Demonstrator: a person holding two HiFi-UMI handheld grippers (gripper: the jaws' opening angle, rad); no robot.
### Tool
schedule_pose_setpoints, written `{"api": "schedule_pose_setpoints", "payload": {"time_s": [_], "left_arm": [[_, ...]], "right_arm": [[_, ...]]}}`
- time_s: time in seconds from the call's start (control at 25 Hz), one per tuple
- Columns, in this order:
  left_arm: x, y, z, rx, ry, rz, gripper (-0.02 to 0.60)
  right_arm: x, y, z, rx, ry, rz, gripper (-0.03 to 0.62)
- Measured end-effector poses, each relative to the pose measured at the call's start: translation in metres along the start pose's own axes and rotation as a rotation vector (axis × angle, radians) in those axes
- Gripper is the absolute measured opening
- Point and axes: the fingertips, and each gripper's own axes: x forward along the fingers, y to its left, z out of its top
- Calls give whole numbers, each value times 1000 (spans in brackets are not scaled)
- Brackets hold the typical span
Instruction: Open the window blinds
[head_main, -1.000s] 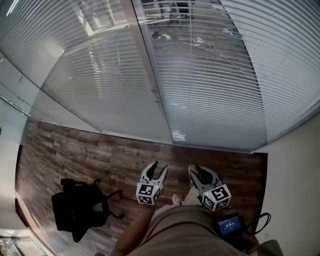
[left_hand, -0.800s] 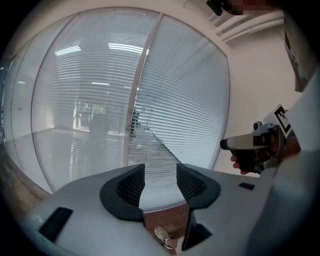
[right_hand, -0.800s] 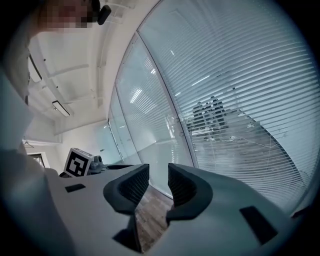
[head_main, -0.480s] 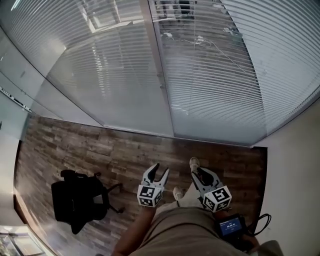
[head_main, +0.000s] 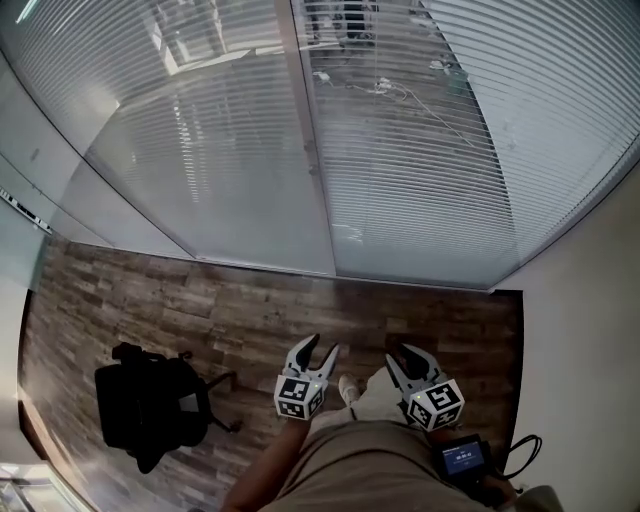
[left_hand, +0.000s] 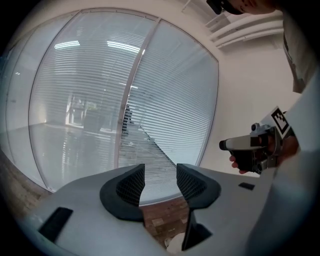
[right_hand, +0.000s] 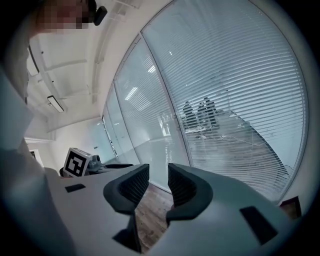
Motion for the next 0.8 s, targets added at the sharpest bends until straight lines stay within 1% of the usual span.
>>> {"api": "schedule_pose_setpoints", "payload": {"time_s": [0.24,0.48,0.68,0.8], "left_arm": [[-7,-10,2,11,-15,-8,212],[-9,-24,0,17,-10,-14,212],[-13,-49,-1,25,-12,-24,212],[-18,-70,-6,39,-29,-25,212]], "right_arm": [[-12,0,9,-12,-29,-13,124],[-30,-1,7,-12,-24,-9,124],[-62,-7,8,-13,-39,-30,124],[-82,-12,-1,-6,-51,-35,124]]}}
